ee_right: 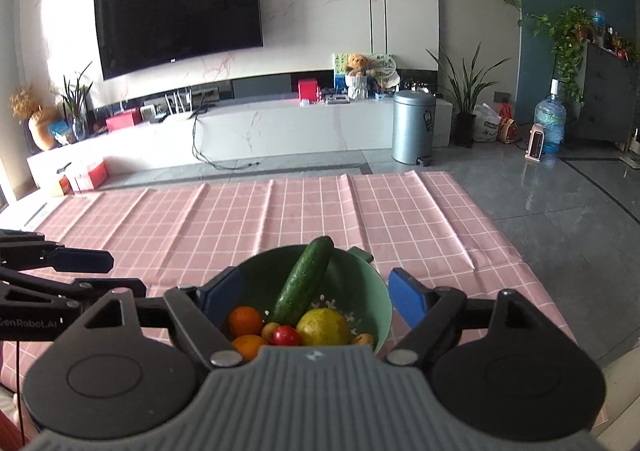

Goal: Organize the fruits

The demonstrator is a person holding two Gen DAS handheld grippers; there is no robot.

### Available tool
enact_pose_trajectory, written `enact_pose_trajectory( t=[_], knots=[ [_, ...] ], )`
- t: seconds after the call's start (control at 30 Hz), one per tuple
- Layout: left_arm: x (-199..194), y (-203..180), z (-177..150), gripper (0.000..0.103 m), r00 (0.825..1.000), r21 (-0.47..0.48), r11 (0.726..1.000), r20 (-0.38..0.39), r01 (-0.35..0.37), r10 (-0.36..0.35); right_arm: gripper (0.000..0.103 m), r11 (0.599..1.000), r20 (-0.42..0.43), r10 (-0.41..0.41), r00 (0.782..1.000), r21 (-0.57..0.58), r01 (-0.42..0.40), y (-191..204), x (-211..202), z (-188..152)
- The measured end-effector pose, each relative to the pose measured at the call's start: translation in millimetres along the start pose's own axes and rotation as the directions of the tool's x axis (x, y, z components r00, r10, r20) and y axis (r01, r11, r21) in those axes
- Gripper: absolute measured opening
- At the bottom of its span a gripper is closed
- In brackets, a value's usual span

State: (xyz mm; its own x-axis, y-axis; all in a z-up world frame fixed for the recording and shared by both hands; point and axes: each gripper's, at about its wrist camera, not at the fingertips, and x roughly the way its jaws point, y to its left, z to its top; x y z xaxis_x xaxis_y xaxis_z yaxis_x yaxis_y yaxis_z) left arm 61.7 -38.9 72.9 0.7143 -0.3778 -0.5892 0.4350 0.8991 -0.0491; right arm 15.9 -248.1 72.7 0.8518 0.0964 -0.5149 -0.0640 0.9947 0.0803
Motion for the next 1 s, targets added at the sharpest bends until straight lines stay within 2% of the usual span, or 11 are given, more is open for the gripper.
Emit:
enact_pose_trajectory(
  t=[0.1, 0.23, 0.33, 0.47, 0.67, 0.8, 1.0],
  knots=[
    [-12.0, 7.3, -1.3, 0.064, 0.998, -0.033, 0.999, 0.058, -0.025, 0.027, 0.081, 1.000, 0.051, 0.001, 0.999, 0.028, -0.002, 7.9, -17.5, -4.0],
    [-17.2, 10.8, -8.7, 0.074, 0.990, -0.030, 0.996, 0.115, -0.081, 0.084, 0.085, 0.998, 0.108, -0.003, 0.994, 0.065, -0.004, 17.4, -35.2, -14.0],
    [-17.0, 10.6, -19.0, 0.075, 0.988, -0.014, 0.995, 0.119, -0.100, 0.101, 0.086, 0.995, 0.146, -0.027, 0.989, 0.098, 0.013, 22.4, -43.7, -27.8],
    [-17.9, 6.0, -35.0, 0.087, 0.981, 0.010, 0.990, 0.136, -0.138, 0.136, 0.094, 0.993, 0.164, -0.071, 0.984, 0.109, 0.054, 33.8, -47.1, -48.1],
    [-8.8, -0.1, -48.9, 0.089, 0.979, 0.074, 0.979, 0.081, -0.192, 0.186, 0.096, 0.995, 0.139, -0.073, 0.988, 0.082, 0.062, 48.9, -38.5, -68.9],
    [-3.9, 6.2, -60.3, 0.089, 0.977, 0.041, 0.977, 0.054, -0.209, 0.207, 0.097, 0.996, 0.111, -0.088, 0.990, 0.039, 0.085, 55.5, -27.8, -78.4],
    [1.6, 15.1, -73.1, 0.090, 0.974, 0.012, 0.974, 0.011, -0.225, 0.225, 0.097, 0.997, 0.080, -0.070, 0.994, 0.025, 0.068, 57.9, -15.2, -93.5]
  ],
)
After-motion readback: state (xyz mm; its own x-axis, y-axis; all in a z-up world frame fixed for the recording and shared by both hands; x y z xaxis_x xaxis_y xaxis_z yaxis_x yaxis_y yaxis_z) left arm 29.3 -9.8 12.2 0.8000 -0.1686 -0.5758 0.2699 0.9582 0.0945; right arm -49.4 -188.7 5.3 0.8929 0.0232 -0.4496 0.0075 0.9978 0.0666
